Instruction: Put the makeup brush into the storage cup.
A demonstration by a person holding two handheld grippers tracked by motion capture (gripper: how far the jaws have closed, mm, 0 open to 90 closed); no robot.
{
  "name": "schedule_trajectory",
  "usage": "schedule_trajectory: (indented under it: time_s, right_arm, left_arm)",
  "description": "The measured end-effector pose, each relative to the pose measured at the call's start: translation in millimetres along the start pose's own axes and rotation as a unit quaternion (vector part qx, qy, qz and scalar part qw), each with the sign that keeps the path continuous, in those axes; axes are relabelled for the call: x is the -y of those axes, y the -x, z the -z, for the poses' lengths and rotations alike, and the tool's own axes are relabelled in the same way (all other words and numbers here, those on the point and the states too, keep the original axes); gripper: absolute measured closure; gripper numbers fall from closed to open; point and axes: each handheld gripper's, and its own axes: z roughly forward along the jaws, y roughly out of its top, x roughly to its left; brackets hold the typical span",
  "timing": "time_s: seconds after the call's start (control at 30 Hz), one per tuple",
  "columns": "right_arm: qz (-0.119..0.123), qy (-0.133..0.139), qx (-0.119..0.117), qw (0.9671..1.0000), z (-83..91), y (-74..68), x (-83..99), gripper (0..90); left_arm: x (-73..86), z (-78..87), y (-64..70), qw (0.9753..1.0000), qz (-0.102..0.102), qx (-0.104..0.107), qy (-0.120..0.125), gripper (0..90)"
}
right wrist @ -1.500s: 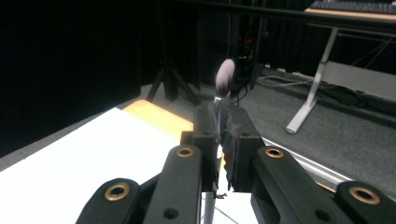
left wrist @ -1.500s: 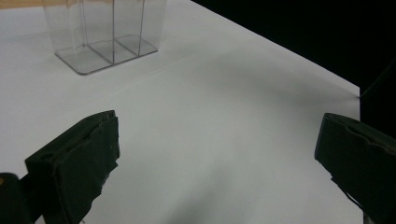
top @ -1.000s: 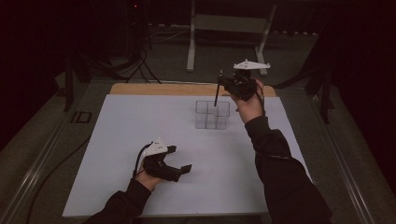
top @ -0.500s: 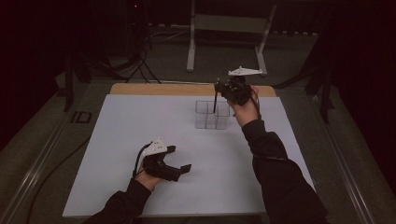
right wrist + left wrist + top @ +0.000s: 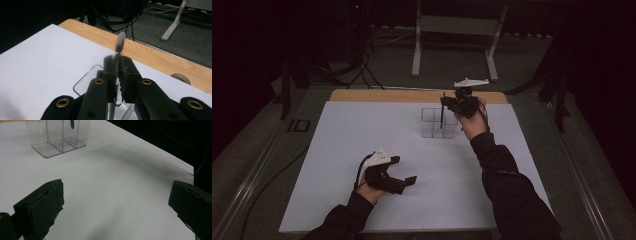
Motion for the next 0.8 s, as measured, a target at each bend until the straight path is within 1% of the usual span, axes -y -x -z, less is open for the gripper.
schedule_trajectory:
  time_s: [0.1, 0.17, 0.2, 0.4, 0.57, 0.67, 0.7, 0.73, 0.77, 0.8]
  right_arm:
    - [-0.002, -0.004, -0.007, 1.0, -2.0, 0.3, 2.9, 84.3]
    - [0.005, -0.006, -0.01, 0.9999, -4.0, -0.4, 5.2, 84.3]
    - [0.006, -0.008, -0.009, 0.9999, -5.3, -0.8, 6.2, 84.2]
    - [-0.003, -0.017, -0.005, 0.9998, -11.2, -1.1, 11.6, 84.2]
    - [0.0, -0.025, -0.002, 0.9997, -13.5, -1.4, 14.4, 84.0]
    - [0.003, -0.036, 0.008, 0.9993, -14.2, -2.9, 14.0, 83.2]
    - [0.001, -0.041, 0.006, 0.9991, -14.9, -2.8, 14.0, 82.4]
    - [0.001, -0.045, 0.008, 0.999, -15.8, -2.9, 14.4, 77.4]
    - [0.004, -0.043, 0.014, 0.999, -15.8, -3.9, 14.9, 71.8]
    - [0.002, -0.046, 0.01, 0.9989, -16.3, -4.6, 15.0, 65.3]
  left_arm:
    - [-0.1, 0.3, -0.1, 1.0, 0.001, 0.001, 0.004, 1.4]
    - [-0.1, 0.5, -0.4, 1.0, 0.003, 0.001, 0.005, 1.4]
    - [0.1, 0.4, -0.6, 1.0, 0.003, 0.0, 0.005, 1.4]
    - [0.4, 0.3, -0.9, 1.0, 0.005, 0.001, 0.005, 1.4]
    - [0.4, 0.6, -1.4, 1.0, 0.004, -0.001, 0.005, 1.3]
    - [0.3, 0.4, -1.6, 1.0, 0.002, -0.003, 0.004, 1.4]
    - [0.4, 0.3, -1.6, 1.0, 0.002, -0.003, 0.003, 1.3]
    - [0.5, 0.2, -1.4, 1.0, 0.003, -0.002, 0.003, 1.3]
    - [0.5, -0.1, -0.9, 1.0, 0.002, -0.003, 0.002, 1.3]
    - [0.5, -0.3, -0.7, 1.0, 0.0, -0.003, 0.001, 1.3]
